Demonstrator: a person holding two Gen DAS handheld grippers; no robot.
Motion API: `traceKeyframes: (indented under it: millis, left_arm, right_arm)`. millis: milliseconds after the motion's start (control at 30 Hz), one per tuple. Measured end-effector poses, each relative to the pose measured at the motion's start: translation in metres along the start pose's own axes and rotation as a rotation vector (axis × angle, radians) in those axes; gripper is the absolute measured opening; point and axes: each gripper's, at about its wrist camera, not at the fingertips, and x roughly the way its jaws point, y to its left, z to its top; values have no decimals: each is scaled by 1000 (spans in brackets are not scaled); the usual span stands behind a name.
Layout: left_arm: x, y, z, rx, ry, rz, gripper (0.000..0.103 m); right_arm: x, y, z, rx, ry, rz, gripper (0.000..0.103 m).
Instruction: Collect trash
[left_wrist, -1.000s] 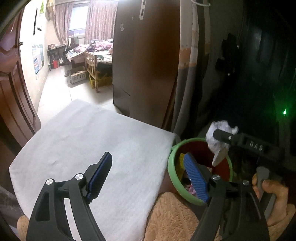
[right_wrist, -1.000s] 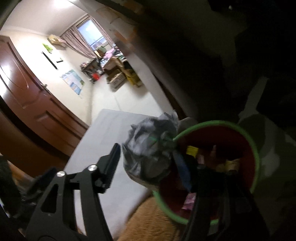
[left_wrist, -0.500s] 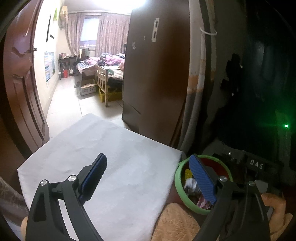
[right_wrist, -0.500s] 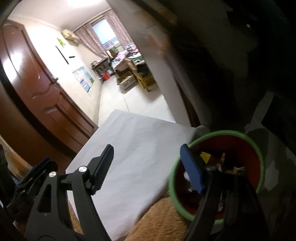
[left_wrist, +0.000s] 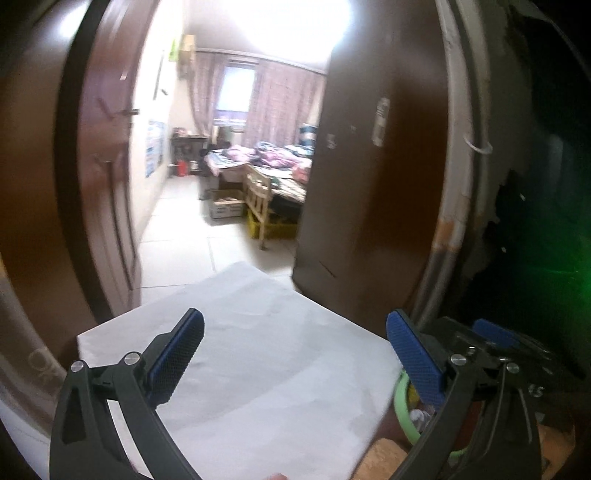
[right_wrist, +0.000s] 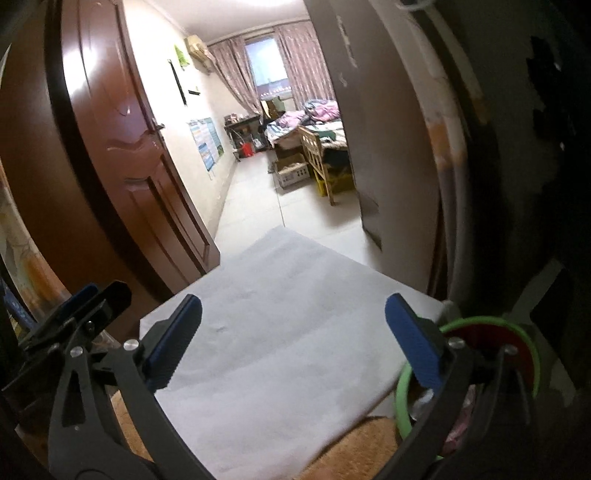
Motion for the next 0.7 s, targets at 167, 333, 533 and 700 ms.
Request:
traceKeyframes:
  millis: [167, 333, 533, 700]
  left_arm:
    - [-7, 20, 6, -12, -48, 95, 95]
    - [-13, 31, 7, -7, -87, 191, 95]
    - [-14, 35, 7, -13, -114, 229, 95]
    - [-15, 34, 7, -4, -123, 246, 95]
  right_arm:
    - [-9, 23, 4, -73, -77, 0, 98]
    - [-20, 34, 7, -87, -149, 11, 98]
    - [-23, 40, 15, -44, -172, 17, 98]
    - [-27, 41, 18, -39, -185, -37, 98]
